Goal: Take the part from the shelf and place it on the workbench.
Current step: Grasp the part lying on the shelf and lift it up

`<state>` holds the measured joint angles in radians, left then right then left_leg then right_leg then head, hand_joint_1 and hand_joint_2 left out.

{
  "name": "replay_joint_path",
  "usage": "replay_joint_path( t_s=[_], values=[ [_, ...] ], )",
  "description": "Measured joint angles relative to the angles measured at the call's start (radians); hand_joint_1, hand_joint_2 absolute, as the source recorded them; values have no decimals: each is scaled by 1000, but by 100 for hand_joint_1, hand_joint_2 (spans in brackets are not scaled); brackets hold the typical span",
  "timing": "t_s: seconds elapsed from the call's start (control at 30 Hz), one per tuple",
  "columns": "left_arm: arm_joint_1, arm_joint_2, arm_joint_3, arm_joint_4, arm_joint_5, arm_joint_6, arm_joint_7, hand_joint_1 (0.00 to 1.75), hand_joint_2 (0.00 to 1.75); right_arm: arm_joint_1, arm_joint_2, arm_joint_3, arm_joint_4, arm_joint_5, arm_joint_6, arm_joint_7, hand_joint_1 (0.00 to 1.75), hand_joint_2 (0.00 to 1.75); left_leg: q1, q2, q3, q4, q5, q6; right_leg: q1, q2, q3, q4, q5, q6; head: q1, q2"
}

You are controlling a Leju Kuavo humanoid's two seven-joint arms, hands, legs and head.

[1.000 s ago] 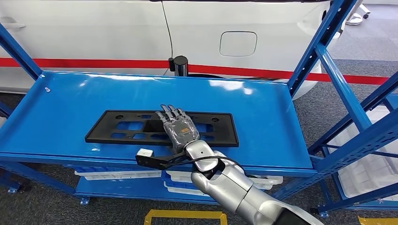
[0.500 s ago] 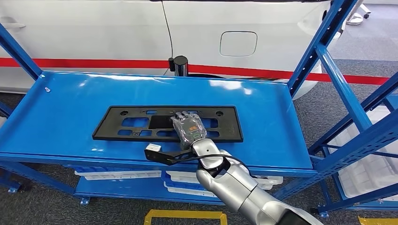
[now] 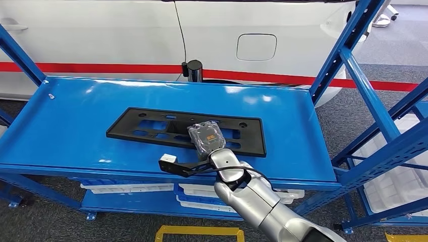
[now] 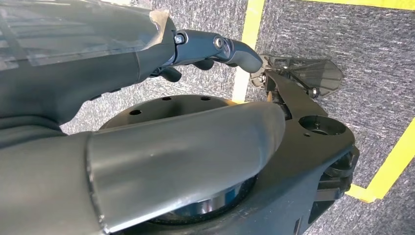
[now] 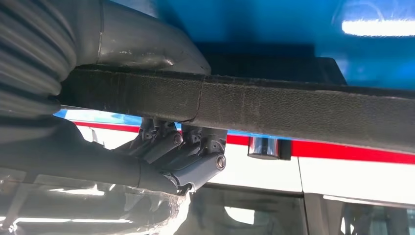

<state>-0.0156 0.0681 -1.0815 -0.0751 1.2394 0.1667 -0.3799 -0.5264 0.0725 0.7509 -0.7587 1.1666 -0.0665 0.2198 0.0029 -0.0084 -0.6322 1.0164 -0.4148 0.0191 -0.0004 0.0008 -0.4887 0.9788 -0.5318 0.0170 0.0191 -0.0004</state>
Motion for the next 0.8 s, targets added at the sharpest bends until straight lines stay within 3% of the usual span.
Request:
replay_joint_path(
  t_s=[0.27, 0.5, 0.8],
  values=[
    [1, -7, 0, 15, 8, 3, -6, 0, 0, 37, -22, -42, -146, -36, -37, -38, 175, 175, 0, 0, 0, 0, 0, 0, 0, 0, 0, 0, 0, 0, 0, 0],
    [5, -8, -3, 23, 11, -10, -31, 0, 0, 88, -54, -96, -419, -190, -78, -127, 175, 175, 0, 0, -1, 0, 0, 0, 0, 0, -1, 0, 0, 0, 0, 0],
    [16, -9, -3, 24, 25, -11, -47, 0, 0, 103, -104, -128, -702, -241, -135, -178, 175, 175, 0, 0, 0, 0, -1, -1, 0, 0, -1, 0, 0, 0, 0, 0]
  ],
)
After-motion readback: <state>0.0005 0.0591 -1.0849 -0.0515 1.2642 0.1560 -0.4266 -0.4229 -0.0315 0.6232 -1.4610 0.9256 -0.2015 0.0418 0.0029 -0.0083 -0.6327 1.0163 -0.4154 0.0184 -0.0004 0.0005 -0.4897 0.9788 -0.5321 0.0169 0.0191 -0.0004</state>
